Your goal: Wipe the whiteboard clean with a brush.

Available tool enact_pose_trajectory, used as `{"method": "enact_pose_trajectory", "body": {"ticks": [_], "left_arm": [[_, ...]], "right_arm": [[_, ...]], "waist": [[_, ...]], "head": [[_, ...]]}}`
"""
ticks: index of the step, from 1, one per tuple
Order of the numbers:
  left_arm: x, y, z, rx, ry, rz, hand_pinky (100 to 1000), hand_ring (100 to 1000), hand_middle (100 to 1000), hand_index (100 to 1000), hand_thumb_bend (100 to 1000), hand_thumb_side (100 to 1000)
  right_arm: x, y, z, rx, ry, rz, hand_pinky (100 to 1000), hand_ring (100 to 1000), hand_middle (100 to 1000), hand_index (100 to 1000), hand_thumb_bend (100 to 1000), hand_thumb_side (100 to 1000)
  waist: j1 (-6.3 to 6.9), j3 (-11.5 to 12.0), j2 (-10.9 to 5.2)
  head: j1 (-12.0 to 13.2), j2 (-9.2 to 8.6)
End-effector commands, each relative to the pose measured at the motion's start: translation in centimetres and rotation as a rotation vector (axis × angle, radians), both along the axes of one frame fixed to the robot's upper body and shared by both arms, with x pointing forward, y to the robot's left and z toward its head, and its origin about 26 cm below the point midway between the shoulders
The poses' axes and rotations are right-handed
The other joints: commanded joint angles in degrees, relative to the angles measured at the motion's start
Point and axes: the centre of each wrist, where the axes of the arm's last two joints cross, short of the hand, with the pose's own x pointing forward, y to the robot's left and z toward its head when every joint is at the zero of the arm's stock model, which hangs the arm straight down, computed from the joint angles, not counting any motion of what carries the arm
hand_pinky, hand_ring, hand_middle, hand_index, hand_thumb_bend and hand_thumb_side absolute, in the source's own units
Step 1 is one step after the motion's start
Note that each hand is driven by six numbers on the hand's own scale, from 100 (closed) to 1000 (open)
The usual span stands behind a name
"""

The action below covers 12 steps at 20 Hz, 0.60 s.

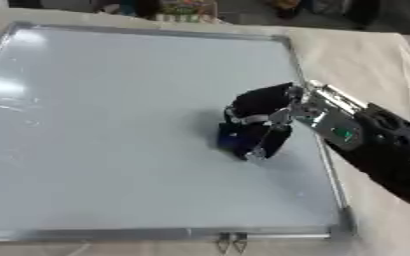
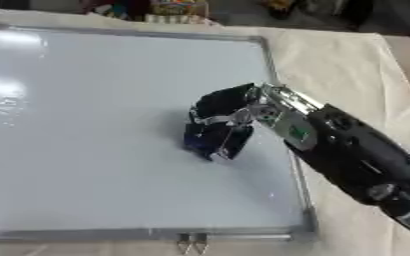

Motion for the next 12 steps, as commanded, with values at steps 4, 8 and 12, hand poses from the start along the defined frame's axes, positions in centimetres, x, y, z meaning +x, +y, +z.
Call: {"method": "enact_pose_trajectory", "body": {"ticks": [4,8,12], "left_arm": [[-0.21,0.04,0.78,0.013,-0.029,-0.008,424,494,431,556,100,900],[-0.22,0.05,0.81,0.011,-0.031,-0.008,424,494,431,556,100,899],[-0.22,0.06,0.82,0.011,-0.032,-0.007,424,494,431,556,100,899]], "right_arm": [[-0.69,0.15,1.25,-0.015,0.009,0.021,489,457,161,331,100,183],[-0.76,0.25,1.42,-0.011,0.017,0.021,489,455,160,331,100,181],[-0.74,0.16,1.68,-0.004,0.012,0.013,490,456,161,331,100,183]], "waist": [[0.27,0.1,-1.01],[0.3,0.1,-1.13],[0.41,0.2,-1.11]], "head": [[0.0,-0.3],[0.2,-0.07],[0.6,0.15]]}}
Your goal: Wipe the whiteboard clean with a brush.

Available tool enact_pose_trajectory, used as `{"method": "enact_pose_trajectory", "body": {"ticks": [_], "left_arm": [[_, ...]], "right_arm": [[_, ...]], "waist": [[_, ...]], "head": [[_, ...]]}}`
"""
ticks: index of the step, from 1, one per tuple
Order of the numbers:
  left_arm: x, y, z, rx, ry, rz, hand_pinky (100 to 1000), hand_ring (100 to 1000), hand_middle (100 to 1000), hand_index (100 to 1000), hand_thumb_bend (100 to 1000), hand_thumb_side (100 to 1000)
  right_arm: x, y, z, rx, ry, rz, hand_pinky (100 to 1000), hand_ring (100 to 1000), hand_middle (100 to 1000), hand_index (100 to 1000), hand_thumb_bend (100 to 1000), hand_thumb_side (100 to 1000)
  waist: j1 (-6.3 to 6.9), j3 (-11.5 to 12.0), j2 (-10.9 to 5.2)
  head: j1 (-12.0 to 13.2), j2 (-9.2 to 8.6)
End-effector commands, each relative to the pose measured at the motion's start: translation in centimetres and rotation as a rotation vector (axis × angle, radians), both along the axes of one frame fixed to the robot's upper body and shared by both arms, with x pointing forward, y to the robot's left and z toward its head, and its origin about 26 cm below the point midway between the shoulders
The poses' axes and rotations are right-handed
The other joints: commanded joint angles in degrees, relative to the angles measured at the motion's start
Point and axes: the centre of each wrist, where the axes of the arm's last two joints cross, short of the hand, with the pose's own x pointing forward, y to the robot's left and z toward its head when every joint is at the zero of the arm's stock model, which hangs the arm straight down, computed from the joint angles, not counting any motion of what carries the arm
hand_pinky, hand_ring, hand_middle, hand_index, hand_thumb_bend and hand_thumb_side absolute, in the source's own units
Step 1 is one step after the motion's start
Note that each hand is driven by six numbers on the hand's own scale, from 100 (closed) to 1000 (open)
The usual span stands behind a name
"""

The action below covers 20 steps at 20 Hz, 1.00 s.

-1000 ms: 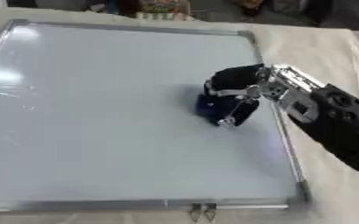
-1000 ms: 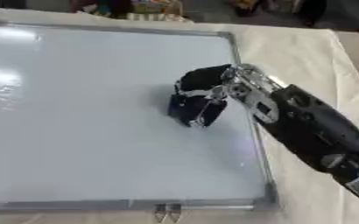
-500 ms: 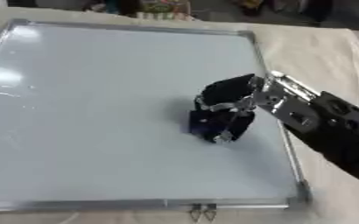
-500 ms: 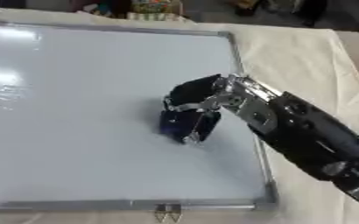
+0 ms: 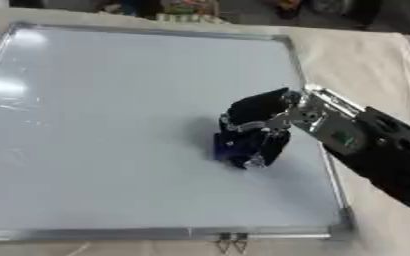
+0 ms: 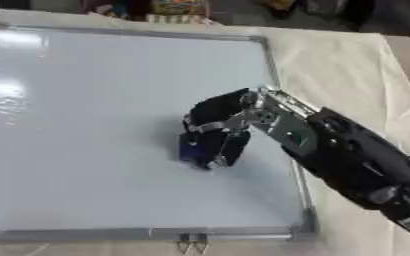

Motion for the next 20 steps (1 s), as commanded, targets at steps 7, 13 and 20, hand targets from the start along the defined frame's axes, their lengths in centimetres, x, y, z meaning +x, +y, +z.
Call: {"method": "enact_pose_trajectory", "body": {"ticks": [7,13,20], "left_arm": [[-0.2,0.0,0.8,0.013,-0.033,-0.006,423,494,431,555,100,900],[-0.2,0.1,0.7,0.014,-0.033,-0.003,422,494,430,555,100,900],[-0.2,0.0,0.7,0.014,-0.032,-0.003,422,494,430,555,100,902]], "right_arm": [[0.6,-1.8,2.0,0.01,-0.096,-0.072,489,459,163,330,100,193],[2.0,-4.1,0.6,0.026,-0.133,-0.198,489,464,167,329,100,202],[3.4,-5.8,-1.3,0.006,-0.144,-0.268,489,469,173,327,100,206]], "waist": [[0.51,0.1,-0.78],[0.64,0.0,-0.54],[0.66,0.1,-0.41]], "head": [[0.3,-0.06],[0.1,-0.22],[-0.1,-0.47]]}}
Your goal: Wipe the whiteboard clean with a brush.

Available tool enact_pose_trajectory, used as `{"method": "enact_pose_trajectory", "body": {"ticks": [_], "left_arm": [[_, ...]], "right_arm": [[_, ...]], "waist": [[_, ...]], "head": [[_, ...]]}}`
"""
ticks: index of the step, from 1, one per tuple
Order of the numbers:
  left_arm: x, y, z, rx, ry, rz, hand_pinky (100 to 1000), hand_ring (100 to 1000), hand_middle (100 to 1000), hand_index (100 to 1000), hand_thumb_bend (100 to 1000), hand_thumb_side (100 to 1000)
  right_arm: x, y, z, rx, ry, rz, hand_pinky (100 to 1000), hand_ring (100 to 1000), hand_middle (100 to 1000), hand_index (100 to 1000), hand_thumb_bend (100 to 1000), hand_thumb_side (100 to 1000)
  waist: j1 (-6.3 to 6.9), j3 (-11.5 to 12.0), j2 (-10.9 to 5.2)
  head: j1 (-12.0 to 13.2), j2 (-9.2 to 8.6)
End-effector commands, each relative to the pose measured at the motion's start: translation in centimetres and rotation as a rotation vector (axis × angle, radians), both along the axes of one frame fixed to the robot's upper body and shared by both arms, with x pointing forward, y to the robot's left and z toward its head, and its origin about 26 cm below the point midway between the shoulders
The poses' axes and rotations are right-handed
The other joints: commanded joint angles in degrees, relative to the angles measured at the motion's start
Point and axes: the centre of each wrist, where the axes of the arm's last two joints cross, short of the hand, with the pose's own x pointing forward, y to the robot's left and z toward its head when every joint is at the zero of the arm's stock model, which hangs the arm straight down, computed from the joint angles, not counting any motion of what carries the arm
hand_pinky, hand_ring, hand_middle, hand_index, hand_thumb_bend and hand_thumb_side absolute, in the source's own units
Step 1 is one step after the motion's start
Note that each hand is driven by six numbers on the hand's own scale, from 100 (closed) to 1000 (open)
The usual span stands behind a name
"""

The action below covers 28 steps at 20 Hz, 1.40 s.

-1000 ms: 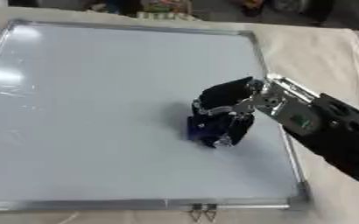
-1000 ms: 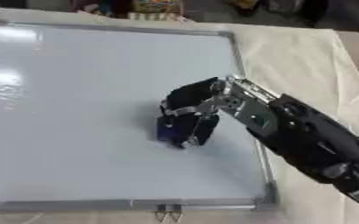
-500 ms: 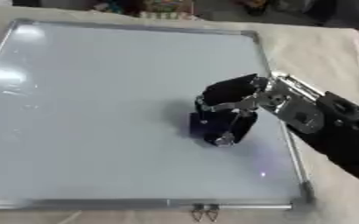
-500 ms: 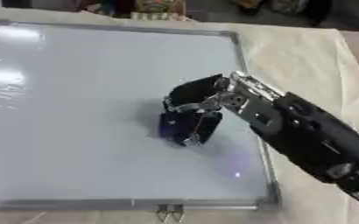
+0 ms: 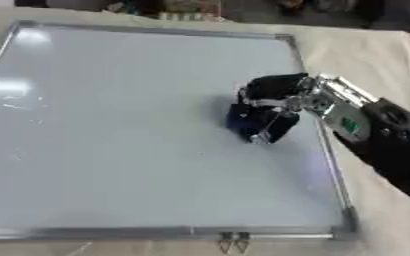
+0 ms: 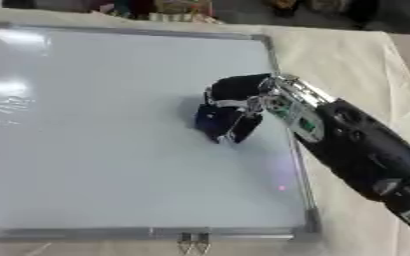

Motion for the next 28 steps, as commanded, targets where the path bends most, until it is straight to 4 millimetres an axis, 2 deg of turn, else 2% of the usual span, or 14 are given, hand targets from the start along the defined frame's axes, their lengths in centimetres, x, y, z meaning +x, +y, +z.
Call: {"method": "enact_pose_trajectory", "body": {"ticks": [1,9,20,28], "left_arm": [[-0.2,0.0,0.7,0.012,-0.03,-0.002,422,494,430,555,100,901],[-0.2,0.0,0.7,0.014,-0.029,-0.001,422,494,430,555,100,902],[-0.2,0.0,0.6,0.016,-0.028,-0.001,422,493,430,555,100,903],[-0.2,0.0,0.6,0.019,-0.026,-0.002,422,493,431,555,100,903]], "right_arm": [[0.6,-1.6,-1.1,-0.049,0.014,-0.058,489,469,173,328,100,205],[1.7,-2.9,-1.7,-0.049,-0.026,-0.13,488,475,179,328,100,221],[2.1,-3.9,-2.4,-0.056,-0.061,-0.182,484,476,184,333,100,225],[2.3,-4.6,-1.9,-0.034,-0.102,-0.226,479,472,182,333,100,222]], "waist": [[0.34,0.2,-0.62],[0.33,0.1,-0.57],[0.32,0.2,-0.48],[0.29,0.0,-0.51]], "head": [[-0.2,-0.47],[-0.2,-0.59],[-0.3,-0.85],[-0.2,-0.9]]}}
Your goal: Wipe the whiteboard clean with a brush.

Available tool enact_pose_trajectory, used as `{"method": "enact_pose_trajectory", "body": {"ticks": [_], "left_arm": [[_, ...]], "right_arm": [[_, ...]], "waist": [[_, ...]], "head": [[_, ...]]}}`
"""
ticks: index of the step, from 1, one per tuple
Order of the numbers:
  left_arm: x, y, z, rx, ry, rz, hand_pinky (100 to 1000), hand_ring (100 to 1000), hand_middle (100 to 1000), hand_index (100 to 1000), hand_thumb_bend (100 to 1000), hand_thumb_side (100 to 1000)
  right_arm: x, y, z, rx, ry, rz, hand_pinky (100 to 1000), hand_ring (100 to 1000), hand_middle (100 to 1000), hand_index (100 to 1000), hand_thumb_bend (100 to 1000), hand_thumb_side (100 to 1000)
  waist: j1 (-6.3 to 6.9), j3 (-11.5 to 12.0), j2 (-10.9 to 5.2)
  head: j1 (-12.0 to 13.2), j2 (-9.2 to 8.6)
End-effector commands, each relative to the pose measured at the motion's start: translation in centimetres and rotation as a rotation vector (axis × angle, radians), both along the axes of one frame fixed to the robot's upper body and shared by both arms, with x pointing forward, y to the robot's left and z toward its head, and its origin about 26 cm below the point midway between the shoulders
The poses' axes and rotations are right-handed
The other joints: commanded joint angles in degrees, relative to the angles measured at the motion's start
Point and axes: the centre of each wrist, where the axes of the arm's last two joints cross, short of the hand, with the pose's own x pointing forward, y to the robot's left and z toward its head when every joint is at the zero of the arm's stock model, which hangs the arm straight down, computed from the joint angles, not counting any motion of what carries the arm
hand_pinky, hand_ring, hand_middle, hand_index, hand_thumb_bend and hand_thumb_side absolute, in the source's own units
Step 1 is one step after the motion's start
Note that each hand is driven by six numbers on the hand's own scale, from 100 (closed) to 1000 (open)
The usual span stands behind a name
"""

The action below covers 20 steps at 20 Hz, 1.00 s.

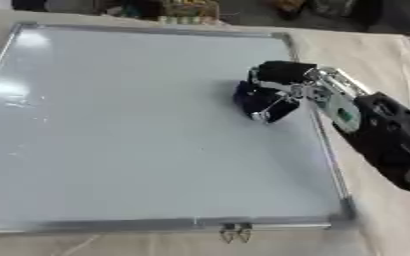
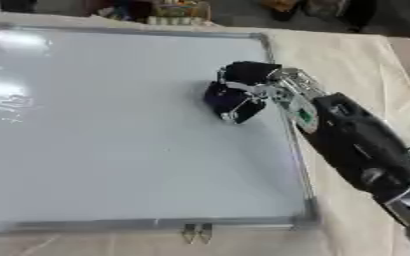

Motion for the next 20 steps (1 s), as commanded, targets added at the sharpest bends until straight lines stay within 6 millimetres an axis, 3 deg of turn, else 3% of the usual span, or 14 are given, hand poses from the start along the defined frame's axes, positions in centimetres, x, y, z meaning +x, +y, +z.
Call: {"method": "enact_pose_trajectory", "body": {"ticks": [1,11,20], "left_arm": [[-0.2,0.0,0.6,0.016,-0.024,-0.001,422,493,431,556,100,903],[-0.2,0.0,0.7,0.017,-0.026,-0.004,423,493,431,556,100,902],[-0.2,0.0,0.7,0.018,-0.027,-0.006,423,493,431,556,100,901]], "right_arm": [[0.0,-1.9,-1.2,-0.093,0.022,-0.082,480,472,181,333,100,221],[0.2,-1.9,-1.0,-0.1,0.021,-0.074,479,472,181,332,100,214],[-0.3,-0.5,-0.6,-0.12,0.091,0.026,478,468,178,334,100,204]], "waist": [[0.33,0.0,-0.3],[0.23,-0.1,-0.27],[0.17,-0.1,-0.28]], "head": [[0.0,-0.65],[0.1,-0.65],[0.1,-0.72]]}}
